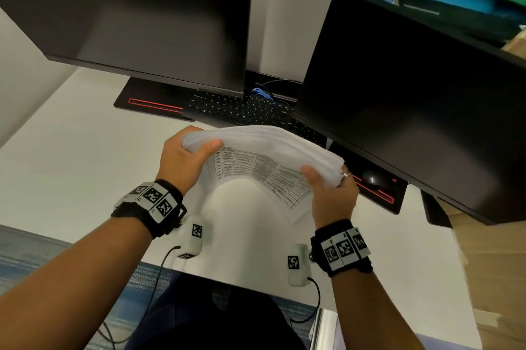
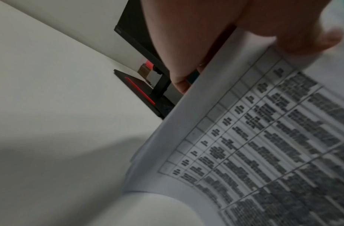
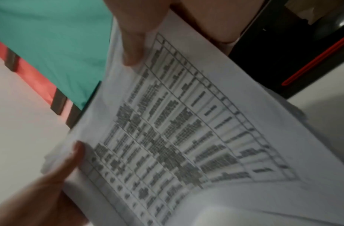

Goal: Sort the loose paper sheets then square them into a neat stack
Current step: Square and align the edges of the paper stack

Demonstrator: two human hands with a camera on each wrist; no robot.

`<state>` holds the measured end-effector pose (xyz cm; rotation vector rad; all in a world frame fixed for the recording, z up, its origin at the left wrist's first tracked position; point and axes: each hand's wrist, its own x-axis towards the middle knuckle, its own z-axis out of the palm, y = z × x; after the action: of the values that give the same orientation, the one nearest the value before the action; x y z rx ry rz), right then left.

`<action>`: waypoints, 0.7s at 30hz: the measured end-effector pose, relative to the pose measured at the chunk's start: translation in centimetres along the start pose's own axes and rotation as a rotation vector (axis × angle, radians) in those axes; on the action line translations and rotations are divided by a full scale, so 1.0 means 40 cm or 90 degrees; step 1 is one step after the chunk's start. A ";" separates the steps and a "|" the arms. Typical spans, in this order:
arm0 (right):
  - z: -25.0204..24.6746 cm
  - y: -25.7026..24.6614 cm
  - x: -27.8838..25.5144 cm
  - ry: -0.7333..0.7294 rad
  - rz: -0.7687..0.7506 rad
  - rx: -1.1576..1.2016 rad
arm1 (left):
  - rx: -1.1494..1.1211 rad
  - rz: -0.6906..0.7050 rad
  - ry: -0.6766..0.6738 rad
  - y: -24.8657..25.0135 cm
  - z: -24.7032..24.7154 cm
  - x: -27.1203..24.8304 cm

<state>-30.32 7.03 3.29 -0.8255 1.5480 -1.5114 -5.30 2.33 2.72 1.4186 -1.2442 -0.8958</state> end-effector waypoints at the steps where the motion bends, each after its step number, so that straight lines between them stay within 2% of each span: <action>1: -0.006 -0.005 0.000 0.000 -0.023 -0.012 | -0.007 0.011 -0.004 0.009 -0.010 -0.003; 4: -0.031 -0.012 -0.014 -0.005 -0.055 -0.023 | -0.026 0.026 -0.055 0.018 -0.054 -0.028; 7: -0.046 0.006 -0.033 -0.041 -0.034 -0.023 | -0.071 -0.017 -0.106 -0.003 -0.079 -0.065; 10: -0.028 0.000 -0.041 -0.036 -0.055 0.007 | -0.092 -0.009 -0.067 -0.007 -0.072 -0.078; 14: -0.007 -0.018 -0.040 0.022 -0.054 0.021 | -0.070 0.020 0.001 0.016 -0.057 -0.081; 21: -0.011 -0.010 -0.041 0.029 -0.071 -0.007 | -0.037 0.035 0.072 0.012 -0.048 -0.081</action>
<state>-29.99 8.63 3.82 -0.9013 1.5667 -1.6131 -4.21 5.91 3.33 1.3640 -1.1581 -0.7963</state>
